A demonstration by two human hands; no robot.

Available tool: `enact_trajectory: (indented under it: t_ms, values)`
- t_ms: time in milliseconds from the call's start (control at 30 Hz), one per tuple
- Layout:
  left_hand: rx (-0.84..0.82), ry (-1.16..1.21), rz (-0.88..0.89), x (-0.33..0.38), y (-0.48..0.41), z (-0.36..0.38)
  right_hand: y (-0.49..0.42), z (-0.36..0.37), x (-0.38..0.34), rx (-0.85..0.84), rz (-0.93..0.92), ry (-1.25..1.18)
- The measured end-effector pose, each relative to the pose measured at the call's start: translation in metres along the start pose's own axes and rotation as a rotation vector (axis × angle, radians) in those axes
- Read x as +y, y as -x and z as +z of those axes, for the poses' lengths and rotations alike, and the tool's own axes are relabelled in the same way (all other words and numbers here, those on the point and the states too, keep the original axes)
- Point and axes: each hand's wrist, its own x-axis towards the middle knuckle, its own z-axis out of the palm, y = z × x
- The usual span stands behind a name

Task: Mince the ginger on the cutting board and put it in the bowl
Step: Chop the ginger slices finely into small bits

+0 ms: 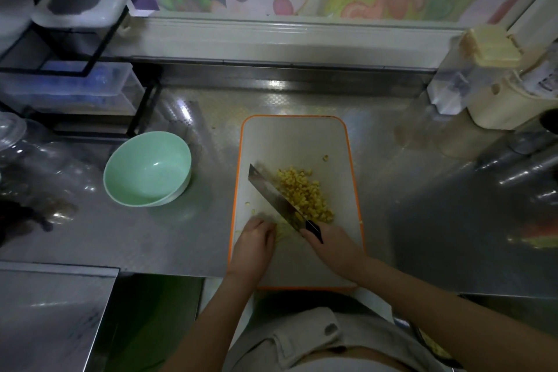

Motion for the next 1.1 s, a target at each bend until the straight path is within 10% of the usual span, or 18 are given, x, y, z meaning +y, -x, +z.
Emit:
enact_trajectory:
  t_ms: [1100]
  values:
    - [0.02,-0.041,-0.015,-0.005,-0.003,0.004,0.009,0.022,-0.018,-0.072,0.073,0.052]
